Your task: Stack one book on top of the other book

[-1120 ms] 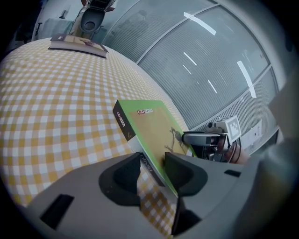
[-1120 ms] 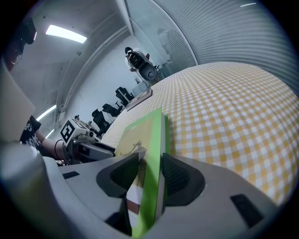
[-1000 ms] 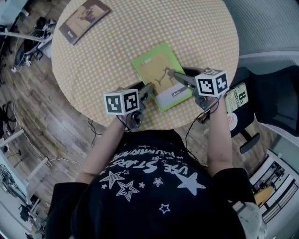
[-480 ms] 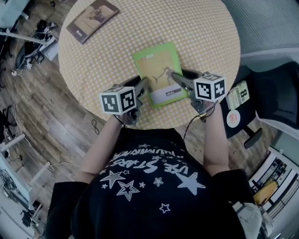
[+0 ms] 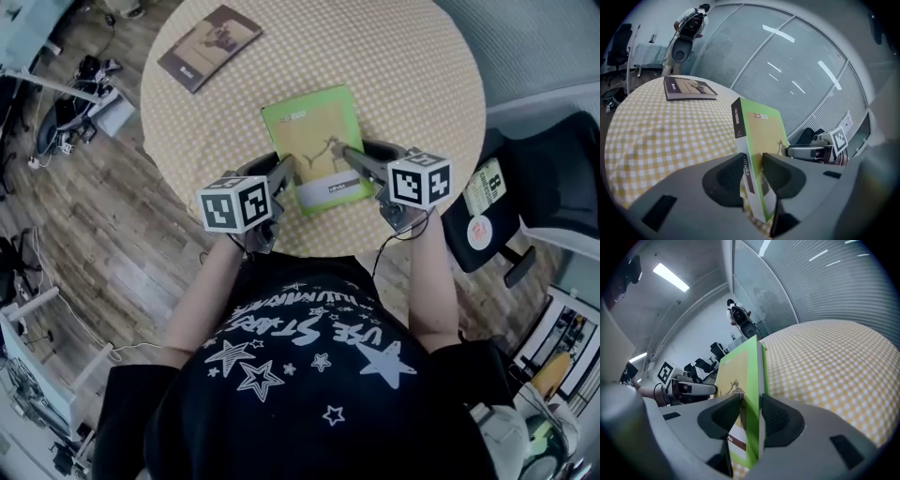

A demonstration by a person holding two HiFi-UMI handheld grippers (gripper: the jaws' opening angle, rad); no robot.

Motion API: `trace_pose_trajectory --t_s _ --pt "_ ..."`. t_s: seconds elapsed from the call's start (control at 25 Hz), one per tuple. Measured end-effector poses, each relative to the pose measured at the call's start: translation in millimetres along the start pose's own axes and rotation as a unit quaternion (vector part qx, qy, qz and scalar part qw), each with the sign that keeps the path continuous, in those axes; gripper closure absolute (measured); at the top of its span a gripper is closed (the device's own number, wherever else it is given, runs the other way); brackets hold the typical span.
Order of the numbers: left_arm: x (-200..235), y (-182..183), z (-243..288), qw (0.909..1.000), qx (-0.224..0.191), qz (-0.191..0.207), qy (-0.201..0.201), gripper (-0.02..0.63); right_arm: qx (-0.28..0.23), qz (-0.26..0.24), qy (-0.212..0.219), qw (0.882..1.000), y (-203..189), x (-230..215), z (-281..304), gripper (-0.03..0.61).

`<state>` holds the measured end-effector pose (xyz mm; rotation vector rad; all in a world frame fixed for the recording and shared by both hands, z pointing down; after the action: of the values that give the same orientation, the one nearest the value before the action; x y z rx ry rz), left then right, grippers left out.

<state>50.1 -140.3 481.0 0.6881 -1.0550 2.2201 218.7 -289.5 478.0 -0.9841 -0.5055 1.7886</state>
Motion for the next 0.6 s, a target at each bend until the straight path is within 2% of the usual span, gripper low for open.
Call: trace_pose_trajectory --t_s 0.32,0.6 --pt "27.1 19.3 -51.3 0.9995 -0.009 0.028 -0.013 0.486 -0.026 0.004 -0.030 0.999 14.7 58.1 22.0 0.425" --pt "53.3 17.7 -94.4 0.9980 -0.006 0.054 -0.032 0.486 -0.045 0.021 -0.057 0.997 5.7 112.4 38.8 0.425"
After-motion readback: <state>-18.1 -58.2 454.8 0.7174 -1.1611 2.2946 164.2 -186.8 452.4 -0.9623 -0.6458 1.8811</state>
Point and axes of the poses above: the fingertips, and each gripper's own axes: z forward along the fingers, x to its left, y out of its top, the point moved 7 cm from there along -z, backward along the fingers, and after that the axes turned 9 degrees about -z, right-handed, at the moved point
